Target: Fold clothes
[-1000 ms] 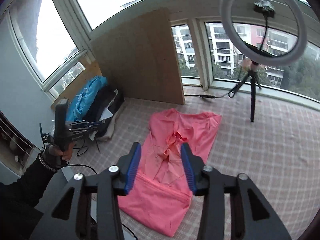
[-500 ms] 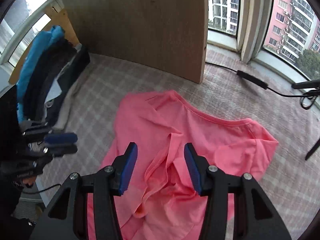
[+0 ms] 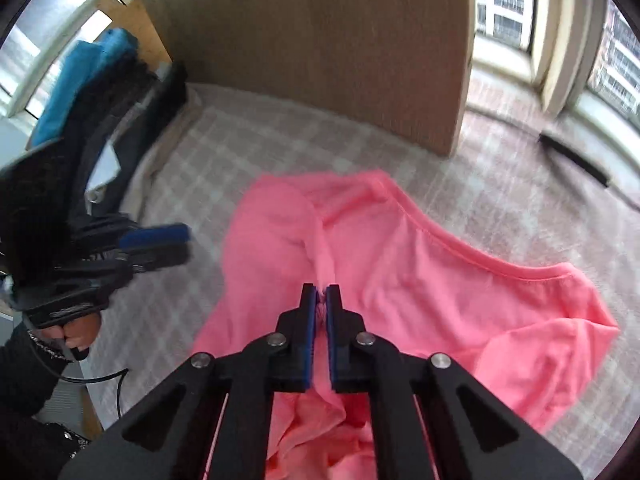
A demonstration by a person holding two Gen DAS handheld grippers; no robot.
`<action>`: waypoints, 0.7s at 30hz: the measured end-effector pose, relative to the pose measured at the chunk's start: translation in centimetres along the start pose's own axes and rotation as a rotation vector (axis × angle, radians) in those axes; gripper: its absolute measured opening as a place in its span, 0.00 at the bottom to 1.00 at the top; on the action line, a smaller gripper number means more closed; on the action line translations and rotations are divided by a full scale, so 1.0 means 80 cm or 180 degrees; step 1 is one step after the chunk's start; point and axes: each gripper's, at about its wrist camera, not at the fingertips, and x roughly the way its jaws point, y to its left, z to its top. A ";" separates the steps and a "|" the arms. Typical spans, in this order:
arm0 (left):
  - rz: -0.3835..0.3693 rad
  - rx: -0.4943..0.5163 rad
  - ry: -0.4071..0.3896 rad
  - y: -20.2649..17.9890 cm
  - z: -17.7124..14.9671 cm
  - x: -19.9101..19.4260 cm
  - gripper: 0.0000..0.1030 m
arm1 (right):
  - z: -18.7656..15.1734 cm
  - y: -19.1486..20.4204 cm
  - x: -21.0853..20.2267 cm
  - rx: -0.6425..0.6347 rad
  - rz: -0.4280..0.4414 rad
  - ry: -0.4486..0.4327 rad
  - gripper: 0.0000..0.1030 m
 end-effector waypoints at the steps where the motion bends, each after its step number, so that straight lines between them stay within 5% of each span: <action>1: 0.0021 0.0037 0.0010 -0.002 0.000 0.004 0.13 | -0.003 -0.003 -0.014 0.0082 -0.0031 -0.0102 0.05; 3: 0.0029 0.0081 0.0050 -0.005 0.001 0.011 0.13 | -0.009 -0.014 -0.034 0.0234 -0.0174 -0.0220 0.05; 7: 0.0030 0.0099 0.0118 -0.010 0.000 0.026 0.13 | -0.016 -0.015 -0.019 0.0046 -0.0489 0.0058 0.06; 10: 0.0038 0.0134 0.0175 -0.014 0.000 0.036 0.13 | -0.009 -0.011 -0.018 -0.0022 -0.0736 0.0133 0.27; 16: -0.0043 0.0120 0.0140 -0.017 -0.002 0.040 0.13 | 0.053 0.005 -0.019 0.0024 0.0194 -0.0025 0.31; 21: -0.0138 0.0025 0.0111 -0.011 -0.016 0.035 0.13 | 0.100 0.028 0.047 -0.0283 0.0277 0.0303 0.31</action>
